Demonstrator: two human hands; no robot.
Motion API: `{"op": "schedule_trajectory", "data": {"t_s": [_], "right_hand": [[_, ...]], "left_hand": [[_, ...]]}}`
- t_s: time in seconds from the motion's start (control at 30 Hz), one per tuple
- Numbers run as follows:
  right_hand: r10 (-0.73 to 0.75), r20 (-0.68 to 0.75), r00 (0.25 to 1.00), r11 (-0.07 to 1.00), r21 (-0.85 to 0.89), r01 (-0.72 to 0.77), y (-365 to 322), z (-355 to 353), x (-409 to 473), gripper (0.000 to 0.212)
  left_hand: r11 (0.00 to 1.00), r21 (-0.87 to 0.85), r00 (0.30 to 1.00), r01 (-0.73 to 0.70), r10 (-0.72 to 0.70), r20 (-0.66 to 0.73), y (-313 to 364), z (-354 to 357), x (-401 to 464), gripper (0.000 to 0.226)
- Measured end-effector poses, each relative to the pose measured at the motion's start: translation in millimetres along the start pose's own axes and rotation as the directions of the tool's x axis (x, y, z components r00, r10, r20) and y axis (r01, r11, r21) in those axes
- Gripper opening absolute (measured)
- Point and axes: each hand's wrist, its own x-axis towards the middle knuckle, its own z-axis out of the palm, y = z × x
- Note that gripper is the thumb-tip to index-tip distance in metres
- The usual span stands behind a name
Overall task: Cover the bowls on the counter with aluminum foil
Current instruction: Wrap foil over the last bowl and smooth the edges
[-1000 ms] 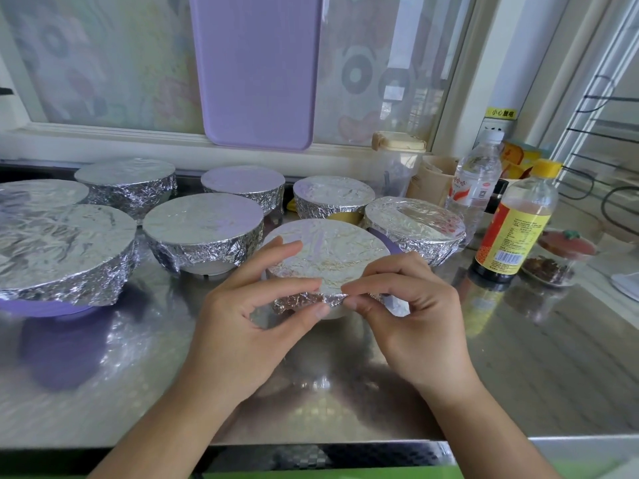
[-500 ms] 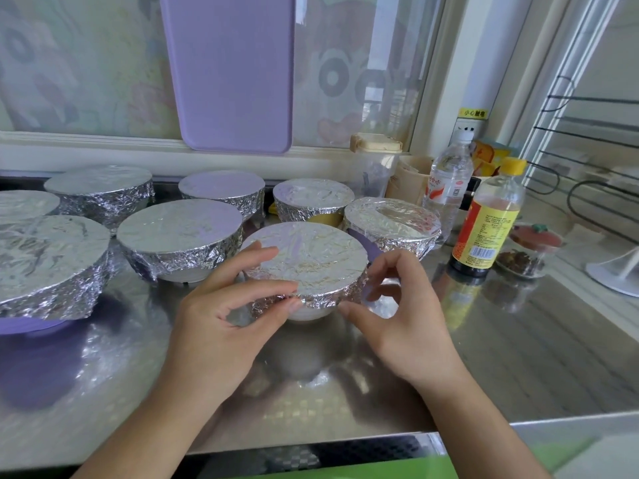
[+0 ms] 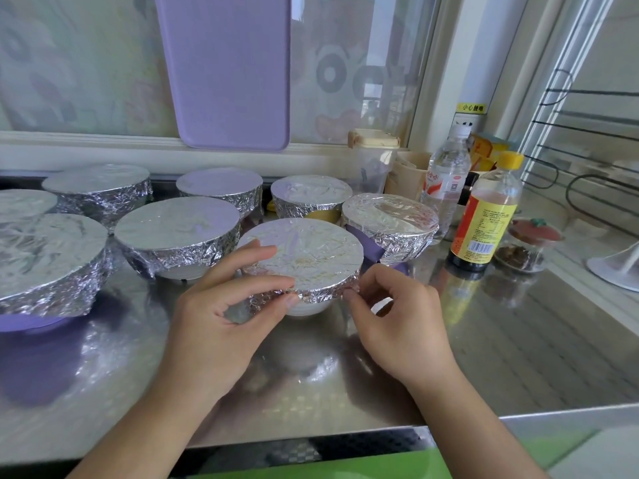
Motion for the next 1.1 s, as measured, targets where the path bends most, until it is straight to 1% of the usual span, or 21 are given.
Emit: {"op": "schedule_trajectory", "data": {"t_s": [0.07, 0.17, 0.27, 0.43, 0.63, 0.7, 0.73, 0.77, 0.83, 0.87, 0.9, 0.93, 0.97, 1.03, 1.1], "right_hand": [[-0.079, -0.014, 0.997, 0.992, -0.105, 0.077, 0, 3, -1, 0.030], [-0.153, -0.020, 0.988, 0.944, -0.299, 0.140, -1, 7, -3, 0.031], [-0.219, 0.035, 0.975, 0.884, -0.415, 0.214, -2, 8, -5, 0.028], [-0.268, 0.111, 0.957, 0.842, -0.456, 0.289, -5, 10, -6, 0.026], [-0.219, 0.259, 0.941, 0.828, -0.461, 0.320, -1, 10, -6, 0.015], [-0.195, 0.240, 0.951, 0.844, -0.452, 0.288, -1, 9, -6, 0.017], [-0.168, 0.185, 0.968, 0.867, -0.439, 0.235, -1, 7, -6, 0.020], [-0.134, 0.097, 0.986, 0.904, -0.396, 0.162, -2, 5, -6, 0.021], [-0.052, -0.096, 0.994, 0.977, -0.210, 0.031, -2, 1, -2, 0.018], [-0.018, -0.148, 0.989, 0.996, -0.084, 0.006, 0, -1, 0, 0.011], [0.020, -0.147, 0.989, 0.999, 0.033, -0.016, 1, -2, 2, 0.012], [0.051, -0.096, 0.994, 0.990, 0.139, -0.037, 1, -4, 5, 0.025], [0.066, -0.016, 0.998, 0.967, 0.248, -0.060, 4, -6, 7, 0.040], [0.050, 0.140, 0.989, 0.900, 0.424, -0.105, 6, -6, 8, 0.061], [-0.023, 0.218, 0.976, 0.876, 0.474, -0.085, 7, -4, 7, 0.070]], "left_hand": [[1.000, 0.004, 1.000, 0.000, 0.000, 0.000, 0, 0, 0, 0.018], [1.000, 0.004, 1.000, 0.005, -0.005, 0.003, 0, 0, 0, 0.018], [1.000, 0.000, 1.000, 0.009, -0.009, 0.001, 0, 0, -1, 0.018], [1.000, 0.015, 1.000, -0.011, 0.011, -0.007, -1, 1, 0, 0.019], [1.000, 0.006, 1.000, 0.017, -0.017, 0.000, 1, -1, 0, 0.018], [1.000, 0.001, 1.000, 0.023, -0.023, 0.004, 1, -1, 0, 0.018], [1.000, -0.002, 1.000, 0.024, -0.024, 0.005, 2, -1, 0, 0.018], [1.000, -0.008, 1.000, 0.027, -0.027, 0.005, 2, -1, 0, 0.019], [0.999, -0.023, 0.999, 0.037, -0.036, 0.009, 2, -2, 0, 0.019], [0.999, -0.027, 0.999, 0.039, -0.039, 0.014, 2, -2, 0, 0.019], [0.999, -0.030, 0.999, 0.040, -0.039, 0.019, 1, -3, 1, 0.019], [0.999, -0.032, 0.999, 0.039, -0.039, 0.025, 0, -3, 1, 0.019], [0.999, -0.035, 0.999, 0.042, -0.041, 0.029, 0, -4, 1, 0.019], [0.998, -0.041, 0.998, 0.056, -0.055, 0.040, 1, -5, 2, 0.018], [0.995, -0.064, 0.996, 0.074, -0.070, 0.064, 1, -6, 3, 0.014]]}}
